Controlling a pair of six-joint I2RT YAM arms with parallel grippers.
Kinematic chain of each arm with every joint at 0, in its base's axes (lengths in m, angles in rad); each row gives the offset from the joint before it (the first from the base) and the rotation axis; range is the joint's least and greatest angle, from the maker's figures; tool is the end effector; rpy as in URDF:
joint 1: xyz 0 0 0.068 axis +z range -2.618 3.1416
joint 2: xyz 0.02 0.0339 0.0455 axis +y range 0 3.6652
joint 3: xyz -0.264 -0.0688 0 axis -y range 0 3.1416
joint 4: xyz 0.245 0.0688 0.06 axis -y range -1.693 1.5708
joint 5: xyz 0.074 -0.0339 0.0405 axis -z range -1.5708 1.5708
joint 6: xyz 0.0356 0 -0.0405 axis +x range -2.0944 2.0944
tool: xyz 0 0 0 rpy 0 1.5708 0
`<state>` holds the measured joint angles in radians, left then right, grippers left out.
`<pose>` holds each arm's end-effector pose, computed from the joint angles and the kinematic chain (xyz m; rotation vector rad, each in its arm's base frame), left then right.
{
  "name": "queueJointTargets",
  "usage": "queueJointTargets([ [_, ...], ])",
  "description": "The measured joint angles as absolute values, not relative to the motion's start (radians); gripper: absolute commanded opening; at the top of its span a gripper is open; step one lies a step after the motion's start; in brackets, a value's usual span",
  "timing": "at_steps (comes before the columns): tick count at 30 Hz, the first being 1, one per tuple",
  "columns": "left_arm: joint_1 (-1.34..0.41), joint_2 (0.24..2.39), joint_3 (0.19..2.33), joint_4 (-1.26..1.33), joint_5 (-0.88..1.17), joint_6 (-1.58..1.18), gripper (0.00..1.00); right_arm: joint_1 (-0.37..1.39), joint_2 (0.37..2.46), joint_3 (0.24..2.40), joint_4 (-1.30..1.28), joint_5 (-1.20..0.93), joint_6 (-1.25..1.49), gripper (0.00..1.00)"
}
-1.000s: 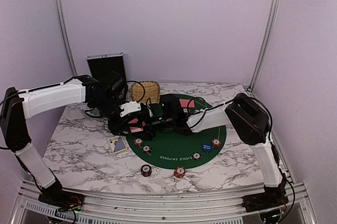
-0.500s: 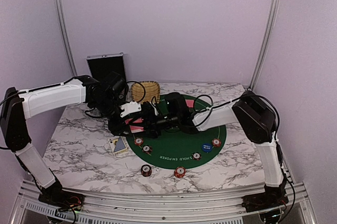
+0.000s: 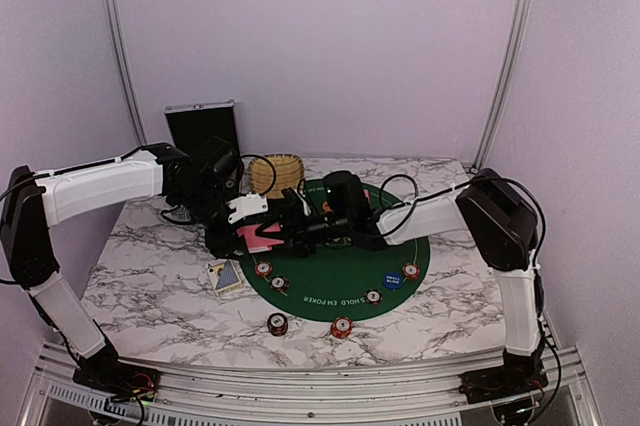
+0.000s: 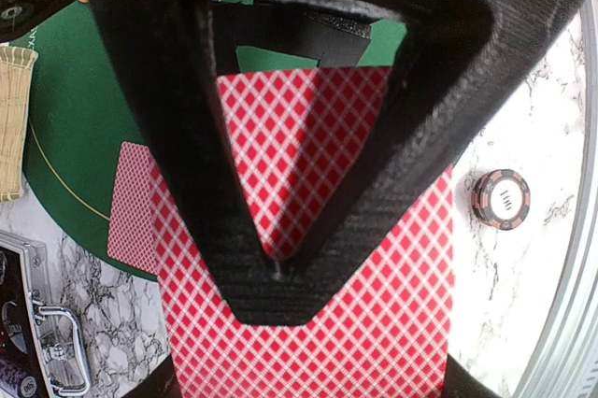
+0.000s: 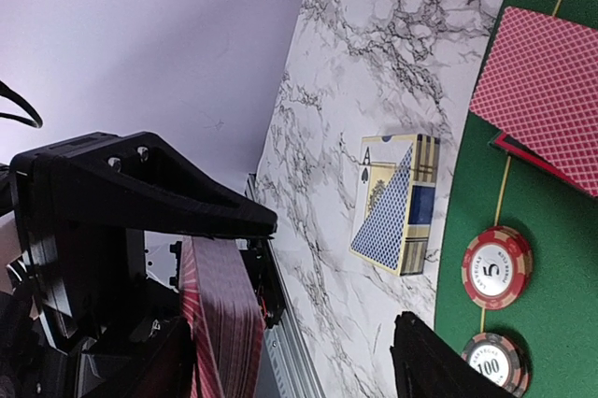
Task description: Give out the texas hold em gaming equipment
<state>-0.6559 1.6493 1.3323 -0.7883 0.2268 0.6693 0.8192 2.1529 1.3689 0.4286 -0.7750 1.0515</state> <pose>0.2653 -0.2143 0.2602 1.6929 2.0529 -0.2987 0.3056 0.3635 0.1689 -0.3811 2.3552 1.8407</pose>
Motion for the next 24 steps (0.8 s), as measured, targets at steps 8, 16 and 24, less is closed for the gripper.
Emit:
queueJointTargets([
  [8,-0.656,1.649,1.332,-0.788,0.226,0.669,0.18,0.813,2.107,1.343,0.403,-0.767,1.040,0.47],
  [16,-0.656,1.649,1.332,-0.788,0.226,0.670,0.17,0.806,2.057,1.311,0.371,-0.748,1.029,0.27],
  [24,-0.656,1.649,1.332,-0.788,0.226,0.670,0.17,0.799,2.024,1.308,0.340,-0.740,1.020,0.15],
])
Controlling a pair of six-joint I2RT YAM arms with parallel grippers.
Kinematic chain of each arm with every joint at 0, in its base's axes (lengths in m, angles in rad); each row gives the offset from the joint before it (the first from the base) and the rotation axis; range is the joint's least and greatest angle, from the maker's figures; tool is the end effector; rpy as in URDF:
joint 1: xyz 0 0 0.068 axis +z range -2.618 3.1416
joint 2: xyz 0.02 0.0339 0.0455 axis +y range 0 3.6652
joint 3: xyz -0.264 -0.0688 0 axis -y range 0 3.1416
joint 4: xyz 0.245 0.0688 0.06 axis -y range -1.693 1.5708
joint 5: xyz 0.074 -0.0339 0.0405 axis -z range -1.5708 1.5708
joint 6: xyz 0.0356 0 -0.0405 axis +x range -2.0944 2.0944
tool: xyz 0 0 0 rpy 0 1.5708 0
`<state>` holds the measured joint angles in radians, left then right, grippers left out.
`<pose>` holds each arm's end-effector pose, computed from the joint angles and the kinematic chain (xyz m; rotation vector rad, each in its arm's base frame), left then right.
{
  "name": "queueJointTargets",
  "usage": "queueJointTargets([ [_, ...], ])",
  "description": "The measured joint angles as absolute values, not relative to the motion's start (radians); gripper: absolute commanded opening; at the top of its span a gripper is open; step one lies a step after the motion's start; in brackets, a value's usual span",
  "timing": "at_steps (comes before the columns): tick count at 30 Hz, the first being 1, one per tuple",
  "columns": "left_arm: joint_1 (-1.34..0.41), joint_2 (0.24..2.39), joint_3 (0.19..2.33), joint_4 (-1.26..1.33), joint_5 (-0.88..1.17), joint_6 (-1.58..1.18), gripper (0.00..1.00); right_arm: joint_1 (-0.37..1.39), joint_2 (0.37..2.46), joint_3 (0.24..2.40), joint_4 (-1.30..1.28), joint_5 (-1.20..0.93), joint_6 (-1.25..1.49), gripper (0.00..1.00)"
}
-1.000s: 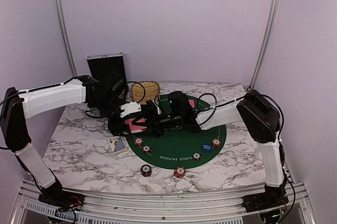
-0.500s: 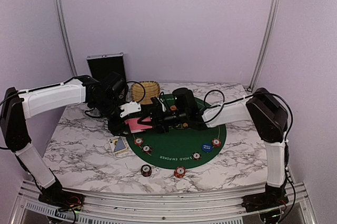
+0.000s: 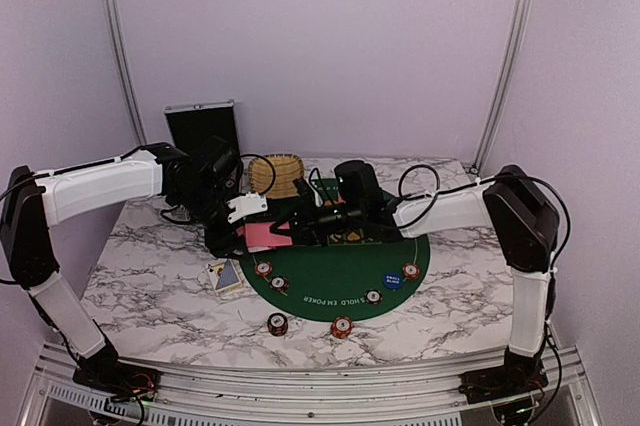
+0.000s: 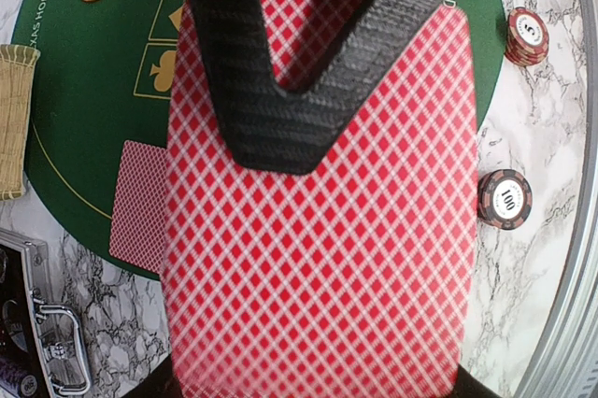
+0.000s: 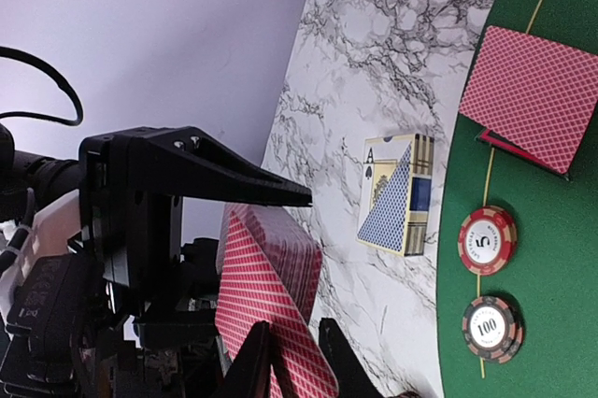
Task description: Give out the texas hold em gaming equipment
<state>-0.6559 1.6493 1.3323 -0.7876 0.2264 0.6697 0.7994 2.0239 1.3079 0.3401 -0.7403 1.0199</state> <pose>0.2654 -0.2143 0.2602 1.6929 2.0521 -0.2980 0.2986 0.3416 0.1985 -0.3501 2.3501 1.7811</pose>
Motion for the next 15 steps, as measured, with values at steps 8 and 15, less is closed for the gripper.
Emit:
queueJointTargets([
  [8,-0.656,1.649,1.332,-0.788,0.226,0.670,0.17,0.766,1.962,1.249,0.317,-0.738,1.018,0.04],
  [15,-0.656,1.649,1.332,-0.788,0.224,0.673,0.17,0.727,1.889,1.139,0.353,-0.751,1.045,0.00],
])
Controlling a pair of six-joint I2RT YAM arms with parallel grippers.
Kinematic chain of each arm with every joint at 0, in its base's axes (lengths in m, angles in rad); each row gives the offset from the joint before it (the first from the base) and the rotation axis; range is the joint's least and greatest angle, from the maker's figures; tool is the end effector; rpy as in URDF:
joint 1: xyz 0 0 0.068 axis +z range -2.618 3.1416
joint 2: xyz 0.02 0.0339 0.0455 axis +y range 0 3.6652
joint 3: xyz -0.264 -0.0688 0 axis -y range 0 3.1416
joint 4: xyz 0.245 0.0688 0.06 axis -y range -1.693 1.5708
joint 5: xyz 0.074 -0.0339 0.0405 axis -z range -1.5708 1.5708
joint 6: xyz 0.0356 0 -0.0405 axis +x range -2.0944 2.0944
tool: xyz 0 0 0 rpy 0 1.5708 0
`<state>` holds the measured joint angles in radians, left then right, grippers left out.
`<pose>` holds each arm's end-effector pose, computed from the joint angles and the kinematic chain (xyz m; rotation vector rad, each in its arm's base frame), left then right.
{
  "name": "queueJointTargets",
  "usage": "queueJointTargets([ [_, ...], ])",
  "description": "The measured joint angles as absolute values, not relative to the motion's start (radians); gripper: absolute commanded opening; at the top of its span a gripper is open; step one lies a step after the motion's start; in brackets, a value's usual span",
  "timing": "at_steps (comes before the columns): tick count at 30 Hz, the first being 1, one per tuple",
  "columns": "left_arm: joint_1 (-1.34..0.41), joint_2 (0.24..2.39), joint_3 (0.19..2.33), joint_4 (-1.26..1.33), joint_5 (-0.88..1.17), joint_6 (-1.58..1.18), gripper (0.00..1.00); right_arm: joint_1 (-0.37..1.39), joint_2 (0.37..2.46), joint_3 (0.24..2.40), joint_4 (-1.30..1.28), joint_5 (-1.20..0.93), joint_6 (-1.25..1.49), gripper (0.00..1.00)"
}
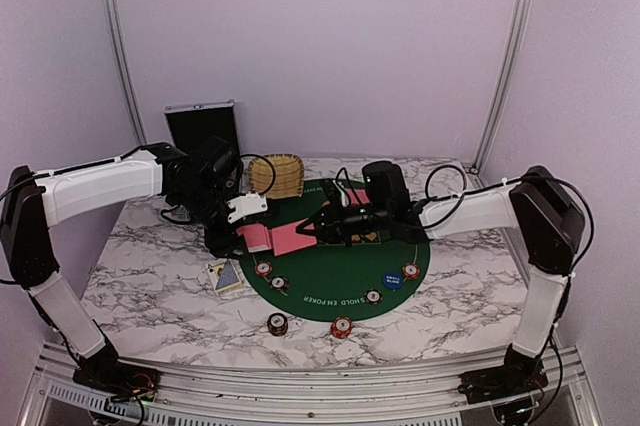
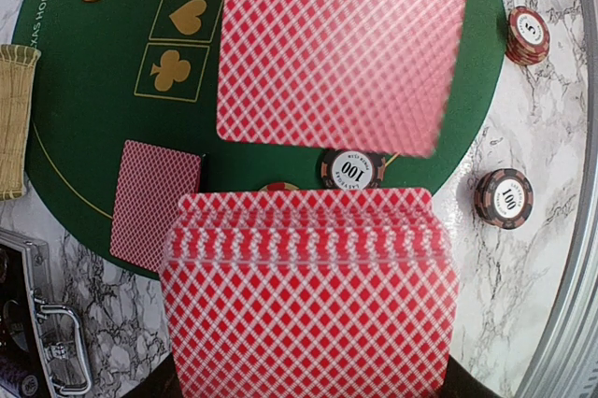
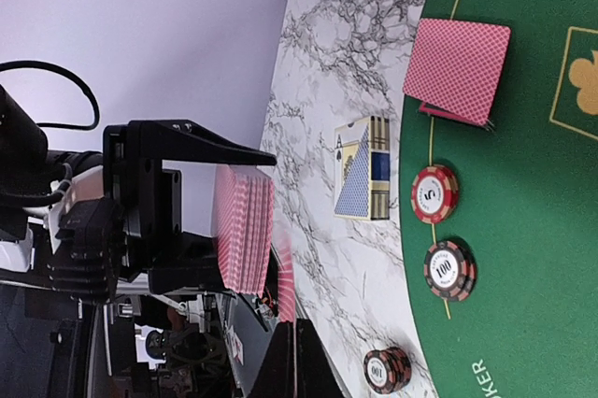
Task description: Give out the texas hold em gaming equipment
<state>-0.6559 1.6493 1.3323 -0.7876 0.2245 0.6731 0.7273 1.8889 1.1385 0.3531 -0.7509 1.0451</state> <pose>0.2655 -0.2143 0.2602 1.6959 2.0496 -0.2943 0.2938 0.2940 0.2024 -0.2317 2.3713 1.7615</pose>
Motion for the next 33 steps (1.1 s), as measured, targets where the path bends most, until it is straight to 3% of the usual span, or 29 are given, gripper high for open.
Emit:
queueJointTargets([
  [12,-0.656,1.649,1.332,-0.788,0.222,0.673,0.17,0.601,1.731,0.931,0.307,-0.777,0.988,0.00],
  [24,-0.656,1.649,1.332,-0.788,0.222,0.673,0.17,0.534,1.719,0.833,0.059,-0.742,0.755,0.00],
  [33,-0.656,1.649,1.332,-0.789,0.222,0.673,0.17,0.534,1.791,0.890,-0.078,-0.659,0.634,0.22],
])
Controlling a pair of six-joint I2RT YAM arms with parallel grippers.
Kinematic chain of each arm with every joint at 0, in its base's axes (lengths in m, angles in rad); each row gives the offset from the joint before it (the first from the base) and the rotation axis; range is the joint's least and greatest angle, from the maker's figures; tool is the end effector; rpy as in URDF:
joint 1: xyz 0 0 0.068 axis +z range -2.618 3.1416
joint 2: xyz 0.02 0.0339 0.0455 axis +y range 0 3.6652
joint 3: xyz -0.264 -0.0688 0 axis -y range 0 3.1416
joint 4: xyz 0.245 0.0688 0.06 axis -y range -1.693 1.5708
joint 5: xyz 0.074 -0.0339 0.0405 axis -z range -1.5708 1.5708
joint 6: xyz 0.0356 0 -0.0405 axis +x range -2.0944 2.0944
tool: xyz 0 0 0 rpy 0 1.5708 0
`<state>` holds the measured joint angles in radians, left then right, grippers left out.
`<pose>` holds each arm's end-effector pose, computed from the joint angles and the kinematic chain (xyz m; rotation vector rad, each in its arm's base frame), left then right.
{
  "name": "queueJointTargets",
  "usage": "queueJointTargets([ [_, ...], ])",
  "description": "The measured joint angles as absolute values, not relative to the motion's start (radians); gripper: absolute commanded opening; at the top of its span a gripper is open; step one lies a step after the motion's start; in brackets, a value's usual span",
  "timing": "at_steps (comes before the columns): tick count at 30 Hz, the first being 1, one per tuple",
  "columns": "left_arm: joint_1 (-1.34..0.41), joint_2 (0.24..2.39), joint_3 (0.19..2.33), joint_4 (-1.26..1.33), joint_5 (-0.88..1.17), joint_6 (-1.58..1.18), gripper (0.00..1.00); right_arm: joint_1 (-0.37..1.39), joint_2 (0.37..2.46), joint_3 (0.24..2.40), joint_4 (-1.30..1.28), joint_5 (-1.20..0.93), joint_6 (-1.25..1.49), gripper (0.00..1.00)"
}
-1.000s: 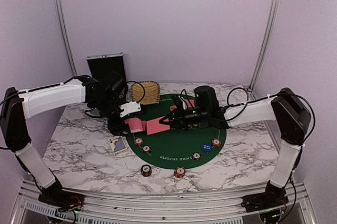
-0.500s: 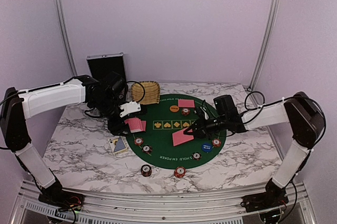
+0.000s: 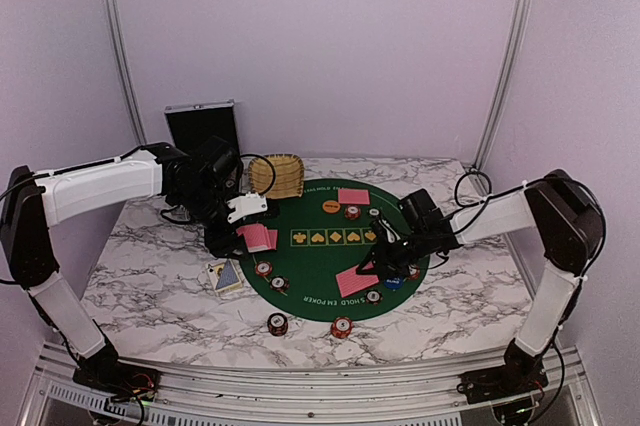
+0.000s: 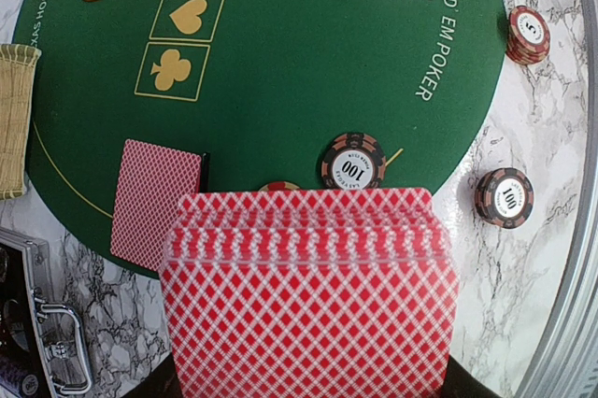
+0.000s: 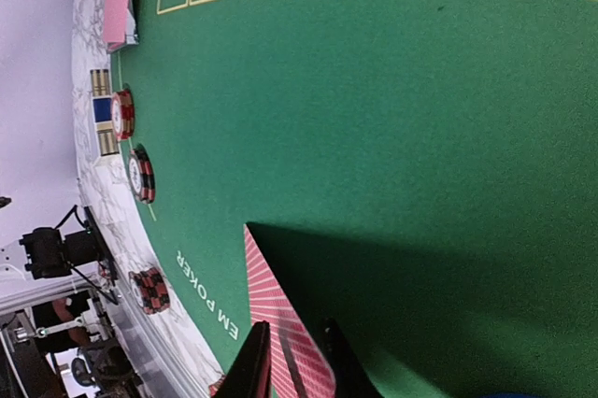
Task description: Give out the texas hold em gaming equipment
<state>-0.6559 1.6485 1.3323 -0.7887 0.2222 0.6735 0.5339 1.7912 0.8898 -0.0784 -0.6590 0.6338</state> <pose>0.2653 -0.2141 0.2604 1.6961 2.0502 -0.2912 0.2762 0.1886 0.1314 -0.1481 2.7520 1.2421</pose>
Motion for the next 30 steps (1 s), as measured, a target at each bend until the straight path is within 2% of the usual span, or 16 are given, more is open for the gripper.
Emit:
queueJointTargets([
  [3,-0.656,1.649,1.332,-0.789,0.222,0.673,0.17,0.534,1.798,0.922,-0.135,-0.619,0.590,0.30],
  [8,-0.656,1.649,1.332,-0.789,0.223,0.674,0.17,0.534,1.798,0.962,-0.216,-0.554,0.525,0.37],
  [16,-0.656,1.649,1.332,-0.790,0.223,0.674,0.17,0.535,1.778,0.995,-0.320,-0.457,0.467,0.42],
  [22,-0.656,1.649,1.332,-0.790,0.223,0.674,0.17,0.535,1.750,1.022,-0.355,-0.414,0.459,0.56],
  [30,-0.656,1.647,1.332,-0.791,0.223,0.674,0.16,0.554,1.684,1.063,-0.332,-0.419,0.496,0.82],
])
